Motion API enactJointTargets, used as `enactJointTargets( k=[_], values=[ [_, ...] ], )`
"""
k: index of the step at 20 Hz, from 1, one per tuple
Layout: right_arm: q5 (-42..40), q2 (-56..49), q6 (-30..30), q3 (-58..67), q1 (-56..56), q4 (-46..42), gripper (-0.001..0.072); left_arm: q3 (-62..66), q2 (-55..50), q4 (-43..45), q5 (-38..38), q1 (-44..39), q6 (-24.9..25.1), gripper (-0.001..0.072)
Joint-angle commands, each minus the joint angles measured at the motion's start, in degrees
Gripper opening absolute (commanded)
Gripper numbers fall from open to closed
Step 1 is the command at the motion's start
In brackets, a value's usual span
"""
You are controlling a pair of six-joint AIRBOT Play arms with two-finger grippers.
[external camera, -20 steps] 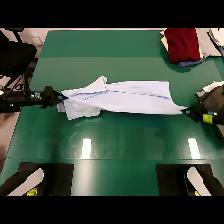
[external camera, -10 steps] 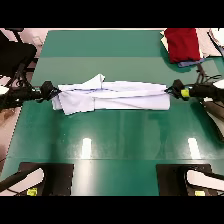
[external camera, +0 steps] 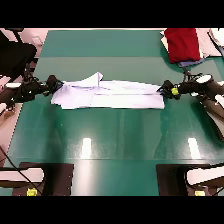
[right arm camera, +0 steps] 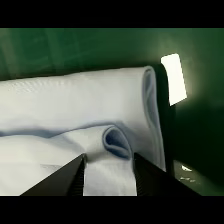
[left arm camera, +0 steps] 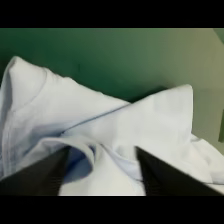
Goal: Fold the shirts.
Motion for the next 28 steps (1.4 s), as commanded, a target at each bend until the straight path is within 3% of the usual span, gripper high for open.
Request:
enactJointTargets(
  k=[1,4,6,9,11,14,20,24,25,26,27,28],
  values=[
    [0.5,2.4,-1.6,1.1,-1.5,-1.3,0.0366,4.5,-2.6,-1.5,-0.1,0.5,2.1,0.0616],
    [1.7,8.3,-2.5,-1.3,-5.1,-4.1,0.0398,10.4,-2.5,-1.5,-3.2,1.4,1.9,0.0616],
    [3.7,10.4,-3.1,-4.8,-8.0,-5.1,0.0525,14.6,-2.5,-1.5,-5.7,1.3,0.9,0.0615],
    [5.1,10.1,-9.7,-11.4,-12.4,2.0,0.0626,18.3,-2.5,-1.6,-11.1,1.3,0.7,0.0614],
    [6.4,7.3,-16.6,-13.6,-13.8,10.7,0.0630,18.6,-2.5,-1.2,-12.8,1.2,-0.7,0.0614],
    [6.5,3.4,-19.7,-13.6,-12.7,14.7,0.0667,18.6,-2.5,-1.0,-15.8,1.2,-2.0,0.0614],
    [5.7,-4.1,-20.0,-7.2,-3.3,14.7,0.0666,18.6,-2.5,-1.0,-19.2,0.9,-3.6,0.0614],
    [5.8,-9.3,-17.1,1.0,2.7,14.7,0.0664,18.6,-2.5,-1.0,-18.5,-2.6,-3.6,0.0614],
    [6.5,-10.4,-16.5,3.0,3.8,14.7,0.0633,18.6,-2.5,-1.0,-17.9,-3.7,-3.6,0.0614],
    [7.8,-11.2,-16.2,5.2,4.7,14.6,0.0535,18.6,-2.5,-0.9,-16.9,-4.9,-3.7,0.0614],
    [9.3,-11.7,-16.2,7.0,5.2,14.6,0.0384,18.6,-2.5,-0.8,-15.6,-6.3,-3.7,0.0613],
    [10.5,-11.6,-16.2,8.5,5.4,14.5,0.0237,18.6,-2.6,0.0,-14.2,-8.1,-3.7,0.0562]
  ],
)
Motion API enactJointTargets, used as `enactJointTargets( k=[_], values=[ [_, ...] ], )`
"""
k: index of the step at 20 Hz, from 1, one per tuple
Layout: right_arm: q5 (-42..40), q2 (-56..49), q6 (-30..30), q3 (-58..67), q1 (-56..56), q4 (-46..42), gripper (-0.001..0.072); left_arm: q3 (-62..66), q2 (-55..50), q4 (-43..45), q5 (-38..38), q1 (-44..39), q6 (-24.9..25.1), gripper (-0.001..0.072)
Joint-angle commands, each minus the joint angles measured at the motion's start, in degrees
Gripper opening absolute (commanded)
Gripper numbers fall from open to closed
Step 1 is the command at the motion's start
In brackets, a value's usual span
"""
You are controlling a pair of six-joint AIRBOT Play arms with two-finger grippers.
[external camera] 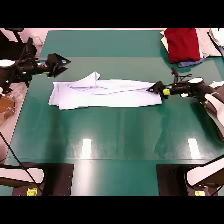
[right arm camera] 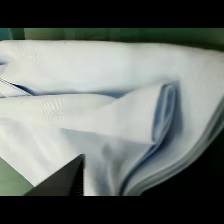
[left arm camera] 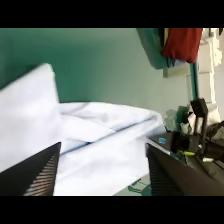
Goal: Fold the shirts.
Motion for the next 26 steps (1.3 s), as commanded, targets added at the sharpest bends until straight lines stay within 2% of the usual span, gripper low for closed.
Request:
enactJointTargets(
  k=[1,2,4,6,9,12,15,19,26],
  values=[
    [4.3,-0.8,0.8,6.0,2.2,0.7,0.0194,0.1,0.0,2.5,4.5,-5.4,0.2,0.0439],
    [4.6,0.1,0.9,6.6,1.8,0.2,0.0173,0.1,0.0,5.0,5.9,-7.5,0.2,0.0370],
    [6.6,1.8,0.9,7.2,-0.2,-0.1,0.0022,0.0,-0.1,10.1,9.0,-12.4,0.2,0.0151],
    [10.7,3.8,0.9,7.3,-3.2,-2.4,0.0021,0.0,-0.1,13.7,12.6,-17.3,0.5,0.0026],
    [20.3,6.1,0.5,7.1,-8.7,-8.6,0.0020,0.0,-0.7,14.9,19.3,-24.4,0.6,0.0025],
    [25.3,7.5,-0.3,7.1,-13.8,-13.0,0.0020,0.1,-3.7,15.5,23.2,-31.9,0.4,0.0024],
    [25.8,8.0,-0.8,7.1,-18.3,-13.4,0.0020,0.1,-9.2,15.2,25.2,-40.5,-2.8,0.0024],
    [26.0,8.2,-0.8,7.1,-22.0,-12.3,0.0020,0.7,-14.5,11.7,31.2,-48.9,-3.1,0.0023],
    [25.8,16.7,-1.8,7.2,-20.7,-7.1,0.0020,7.2,-21.7,11.7,33.6,-50.6,-5.6,0.0023]
  ],
)
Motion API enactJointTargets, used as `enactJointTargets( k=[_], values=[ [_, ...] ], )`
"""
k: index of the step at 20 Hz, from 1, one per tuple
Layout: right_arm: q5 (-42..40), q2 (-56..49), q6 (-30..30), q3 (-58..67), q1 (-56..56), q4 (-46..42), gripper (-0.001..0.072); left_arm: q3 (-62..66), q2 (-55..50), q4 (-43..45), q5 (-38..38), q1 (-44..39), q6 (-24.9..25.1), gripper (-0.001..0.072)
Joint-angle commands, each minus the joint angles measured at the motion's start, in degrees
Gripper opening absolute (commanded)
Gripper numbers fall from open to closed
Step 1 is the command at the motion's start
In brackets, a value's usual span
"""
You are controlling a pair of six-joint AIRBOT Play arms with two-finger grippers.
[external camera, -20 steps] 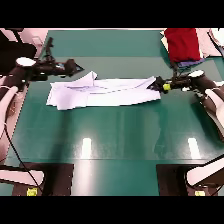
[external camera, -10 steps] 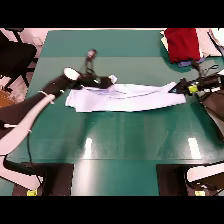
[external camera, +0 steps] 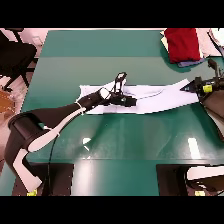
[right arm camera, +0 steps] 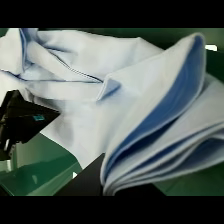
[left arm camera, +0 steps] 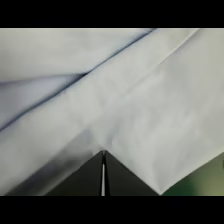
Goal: Fold the shirts.
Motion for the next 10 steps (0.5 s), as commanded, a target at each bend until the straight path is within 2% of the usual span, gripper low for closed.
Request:
enactJointTargets(
  k=[1,4,7,10],
  values=[
    [0.3,5.5,-0.2,0.1,1.6,2.3,0.0020,2.5,-3.1,-0.1,1.3,-0.9,-1.6,0.0023],
    [-0.7,11.3,2.0,0.1,6.9,2.3,0.0021,3.0,-3.4,0.0,2.1,-0.8,-1.6,0.0023],
    [-5.1,15.0,4.9,0.1,14.1,2.3,0.0020,3.6,-3.4,0.0,1.6,-0.8,-1.6,0.0023],
    [-8.9,15.2,7.7,2.2,21.1,2.1,0.0020,7.7,-2.7,1.9,-6.3,1.1,-1.6,0.0022]
  ],
)
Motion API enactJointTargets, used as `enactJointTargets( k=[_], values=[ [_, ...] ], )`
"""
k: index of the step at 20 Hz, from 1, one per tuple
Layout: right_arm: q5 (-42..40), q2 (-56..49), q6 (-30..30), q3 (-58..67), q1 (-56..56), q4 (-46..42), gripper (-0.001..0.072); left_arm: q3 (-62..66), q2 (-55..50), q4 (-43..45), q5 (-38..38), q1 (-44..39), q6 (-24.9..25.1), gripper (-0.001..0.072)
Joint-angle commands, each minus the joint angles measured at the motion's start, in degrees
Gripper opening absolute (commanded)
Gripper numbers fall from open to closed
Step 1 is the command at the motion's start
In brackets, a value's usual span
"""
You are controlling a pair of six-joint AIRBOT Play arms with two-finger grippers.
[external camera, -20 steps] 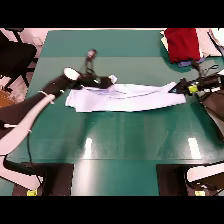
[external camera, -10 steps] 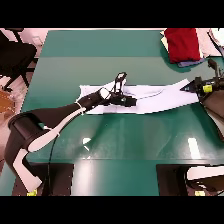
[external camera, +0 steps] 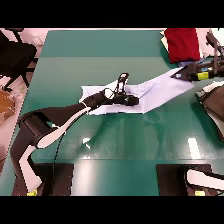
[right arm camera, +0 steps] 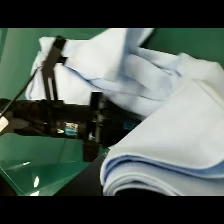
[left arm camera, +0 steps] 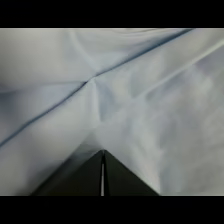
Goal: Fold the shirts.
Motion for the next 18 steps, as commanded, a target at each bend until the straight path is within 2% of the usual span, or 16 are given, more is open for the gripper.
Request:
enactJointTargets(
  k=[1,2,4,5,7,8,11,14,15,16,17,18],
  values=[
    [-4.6,0.4,3.9,3.2,8.1,0.0,0.0020,4.7,1.8,4.9,-8.7,3.1,-1.4,0.0021],
    [-4.9,-1.0,4.8,5.5,10.2,0.0,0.0020,6.1,4.0,11.1,-11.5,5.3,-6.3,0.0021],
    [-5.7,-4.3,6.7,10.1,14.4,0.0,0.0020,7.7,11.3,33.1,-18.5,11.6,-24.8,0.0021],
    [-6.1,-6.4,7.6,12.7,17.0,0.0,0.0020,8.2,15.2,42.7,-23.6,14.8,-29.6,0.0023],
    [-7.2,-11.1,9.6,17.7,22.8,0.0,0.0020,8.3,23.6,56.8,-33.1,21.4,-31.1,0.0024],
    [-8.3,-13.8,10.5,19.9,26.2,0.0,0.0020,8.3,27.2,60.7,-36.5,24.3,-30.8,0.0025],
    [-14.5,-22.9,13.9,26.1,36.3,0.0,0.0020,8.3,36.0,61.7,-43.1,31.3,-25.9,0.0025],
    [-25.2,-34.2,17.8,31.3,46.1,0.3,0.0021,8.3,40.6,61.4,-48.9,32.4,-23.5,0.0025],
    [-27.6,-38.3,18.7,33.2,48.9,1.5,0.0075,8.1,41.3,60.7,-49.7,32.4,-23.5,0.0025],
    [-28.4,-41.9,19.0,35.2,50.9,4.9,0.0323,8.0,41.4,60.3,-50.2,32.4,-23.5,0.0025],
    [-28.0,-44.8,18.6,37.1,52.1,9.4,0.0526,7.6,41.4,60.0,-50.3,32.4,-23.5,0.0025],
    [-27.3,-46.6,17.0,38.3,52.6,13.4,0.0530,7.2,41.3,60.0,-50.4,32.4,-23.5,0.0025]
  ],
)
